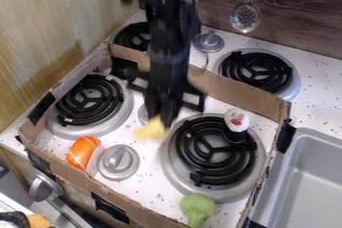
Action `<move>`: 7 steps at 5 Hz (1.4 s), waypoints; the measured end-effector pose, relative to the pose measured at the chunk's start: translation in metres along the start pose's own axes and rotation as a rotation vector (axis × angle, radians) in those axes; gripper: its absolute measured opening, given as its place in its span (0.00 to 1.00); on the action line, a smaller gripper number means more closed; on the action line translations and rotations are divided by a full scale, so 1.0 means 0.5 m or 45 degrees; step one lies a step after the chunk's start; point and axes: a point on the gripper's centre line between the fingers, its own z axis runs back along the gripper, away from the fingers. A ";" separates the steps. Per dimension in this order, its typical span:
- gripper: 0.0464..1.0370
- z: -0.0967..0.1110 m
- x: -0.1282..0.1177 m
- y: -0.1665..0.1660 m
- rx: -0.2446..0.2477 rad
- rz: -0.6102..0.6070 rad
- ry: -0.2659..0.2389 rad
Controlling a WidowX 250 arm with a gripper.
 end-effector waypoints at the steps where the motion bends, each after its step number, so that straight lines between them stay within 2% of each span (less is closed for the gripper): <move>1: 0.08 0.062 0.007 0.003 -0.075 -0.070 0.079; 2: 0.07 0.093 0.011 0.012 -0.044 -0.100 0.044; 3: 0.07 0.106 0.029 0.025 0.010 -0.137 -0.007; 4: 0.07 0.110 0.048 0.037 0.012 -0.195 -0.047; 6: 0.07 0.097 0.122 0.093 -0.020 -0.318 -0.066; 7: 0.07 0.081 0.145 0.119 -0.021 -0.335 -0.095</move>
